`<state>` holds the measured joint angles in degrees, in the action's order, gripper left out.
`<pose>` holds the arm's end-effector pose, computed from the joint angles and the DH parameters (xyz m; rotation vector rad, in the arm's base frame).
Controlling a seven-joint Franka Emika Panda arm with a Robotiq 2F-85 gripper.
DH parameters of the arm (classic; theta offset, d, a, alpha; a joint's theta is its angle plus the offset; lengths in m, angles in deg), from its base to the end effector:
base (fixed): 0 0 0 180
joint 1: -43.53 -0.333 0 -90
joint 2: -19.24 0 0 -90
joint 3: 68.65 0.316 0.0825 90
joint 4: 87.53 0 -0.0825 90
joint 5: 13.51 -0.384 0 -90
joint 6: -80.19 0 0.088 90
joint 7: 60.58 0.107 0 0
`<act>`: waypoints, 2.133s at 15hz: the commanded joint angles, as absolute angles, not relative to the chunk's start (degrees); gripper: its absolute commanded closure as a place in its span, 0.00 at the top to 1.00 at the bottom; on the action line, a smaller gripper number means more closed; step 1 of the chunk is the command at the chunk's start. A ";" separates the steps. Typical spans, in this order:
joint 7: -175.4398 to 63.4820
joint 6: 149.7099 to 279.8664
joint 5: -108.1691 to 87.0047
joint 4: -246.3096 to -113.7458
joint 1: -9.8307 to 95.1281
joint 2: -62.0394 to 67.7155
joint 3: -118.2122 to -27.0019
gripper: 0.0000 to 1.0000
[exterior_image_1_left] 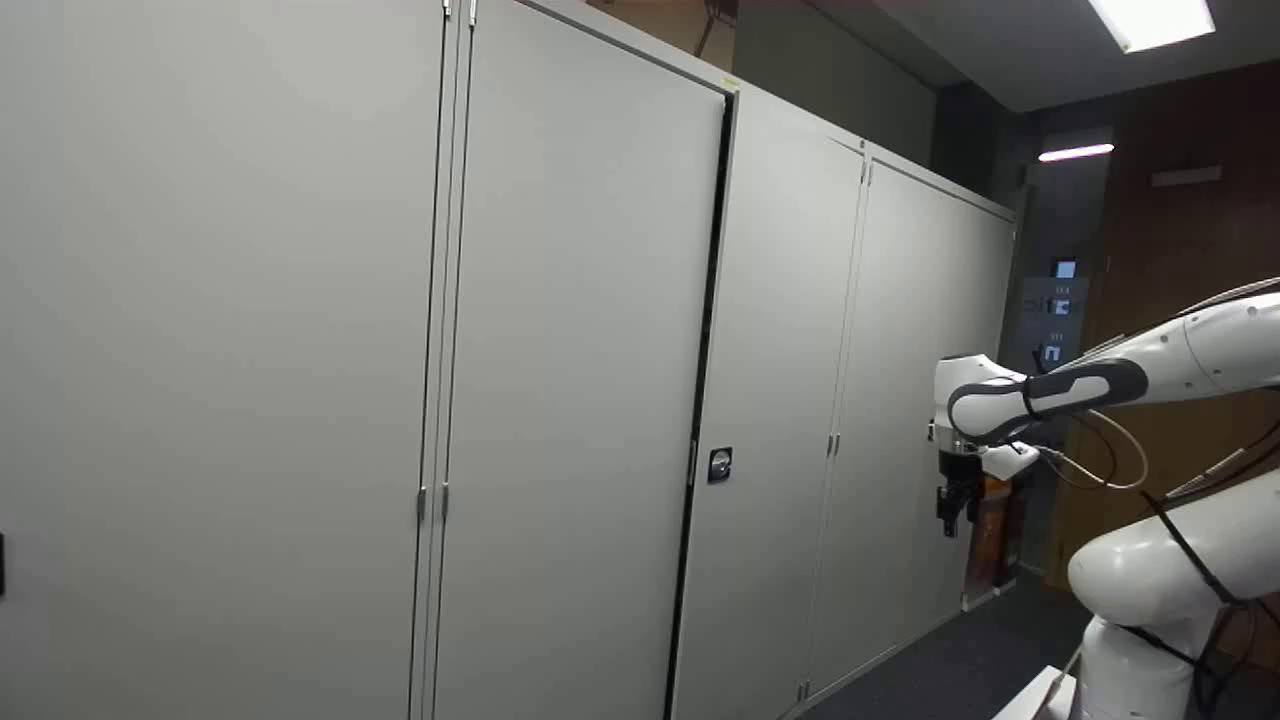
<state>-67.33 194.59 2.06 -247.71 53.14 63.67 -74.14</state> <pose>0.2924 -0.0930 0.4149 2.9682 -0.0030 -0.0788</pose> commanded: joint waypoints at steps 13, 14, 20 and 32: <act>-62.94 196.89 1.61 -246.30 52.56 61.37 -73.27 1.00; -62.24 197.62 1.31 -245.83 52.37 60.68 -73.13 1.00; -58.23 202.80 0.81 -243.42 52.05 56.20 -71.76 1.00; -56.21 208.04 -0.40 -236.78 51.47 49.18 -70.64 1.00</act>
